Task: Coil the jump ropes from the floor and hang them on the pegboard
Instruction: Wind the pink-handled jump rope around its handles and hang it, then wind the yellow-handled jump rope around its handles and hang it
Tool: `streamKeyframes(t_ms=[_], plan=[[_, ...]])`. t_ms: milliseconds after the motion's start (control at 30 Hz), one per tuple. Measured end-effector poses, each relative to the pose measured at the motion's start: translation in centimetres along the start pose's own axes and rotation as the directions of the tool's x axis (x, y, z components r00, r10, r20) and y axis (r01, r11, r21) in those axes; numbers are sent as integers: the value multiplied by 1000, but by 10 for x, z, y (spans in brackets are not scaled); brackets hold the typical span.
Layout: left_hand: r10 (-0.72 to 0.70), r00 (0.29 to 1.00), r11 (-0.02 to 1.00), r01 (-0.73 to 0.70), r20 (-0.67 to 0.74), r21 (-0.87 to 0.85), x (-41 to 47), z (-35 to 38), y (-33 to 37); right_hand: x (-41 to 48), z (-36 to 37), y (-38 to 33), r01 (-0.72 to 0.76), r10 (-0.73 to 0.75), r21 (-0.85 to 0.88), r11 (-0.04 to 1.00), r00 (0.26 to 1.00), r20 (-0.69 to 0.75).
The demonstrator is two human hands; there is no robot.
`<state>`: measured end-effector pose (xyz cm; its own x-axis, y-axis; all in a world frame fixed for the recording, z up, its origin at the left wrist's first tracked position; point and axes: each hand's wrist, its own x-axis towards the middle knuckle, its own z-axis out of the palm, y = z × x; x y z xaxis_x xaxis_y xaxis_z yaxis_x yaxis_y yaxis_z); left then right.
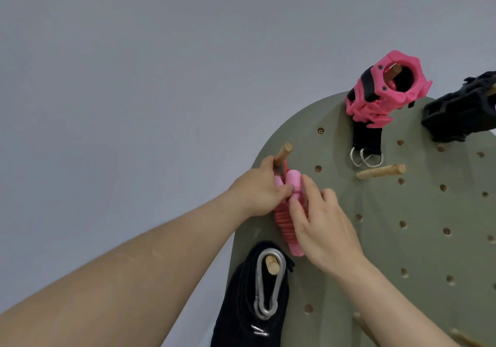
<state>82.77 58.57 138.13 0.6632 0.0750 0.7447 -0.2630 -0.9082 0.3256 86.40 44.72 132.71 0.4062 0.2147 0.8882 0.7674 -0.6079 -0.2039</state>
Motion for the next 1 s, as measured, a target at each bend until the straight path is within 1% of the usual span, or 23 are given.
streamKeyframes(t_ms=[33,67,167,200,300,367,433,467,533,600,733,800,867,933,1000], plan=[[-28,1000,999,28,3,-15,-3,-1,3,-4,-4,1,17,-17,-15,1000,1000,7],[-54,998,999,54,-16,5,-5,-2,6,-8,-8,2,35,-35,-28,999,999,12],[-81,983,981,108,-167,160,-15,-8,14,-14,-23,7,65,-64,-30,997,998,16],[-75,972,975,118,-223,186,-19,-11,16,-16,-28,9,78,-77,-11,997,997,24],[-54,936,982,113,-349,151,-36,-22,23,-29,-45,11,110,-117,79,991,989,90],[-60,933,986,112,-356,127,-50,-29,31,-44,-56,10,101,-123,136,986,979,165],[-76,949,992,102,-306,70,-67,-33,43,-59,-67,12,74,-115,173,982,964,240],[-67,964,996,77,-257,32,-76,-33,51,-68,-72,14,56,-105,176,983,954,282],[-12,995,1000,9,-103,-27,-98,-27,69,-86,-83,19,24,-83,161,987,924,374],[46,999,998,-45,24,-52,-123,-15,89,-109,-97,25,10,-65,119,993,882,468],[102,990,994,-100,99,-33,-190,28,122,-174,-134,40,-36,-4,57,998,814,580],[85,986,994,-75,145,-74,-237,57,136,-217,-153,51,-99,46,54,994,791,609],[63,974,992,-37,220,-118,-292,88,150,-271,-172,65,-169,101,44,985,758,644],[17,950,981,45,312,-190,-354,120,167,-331,-191,79,-238,162,13,971,700,696],[-57,906,949,180,420,-260,-417,149,182,-395,-210,92,-322,239,-36,946,617,750]])
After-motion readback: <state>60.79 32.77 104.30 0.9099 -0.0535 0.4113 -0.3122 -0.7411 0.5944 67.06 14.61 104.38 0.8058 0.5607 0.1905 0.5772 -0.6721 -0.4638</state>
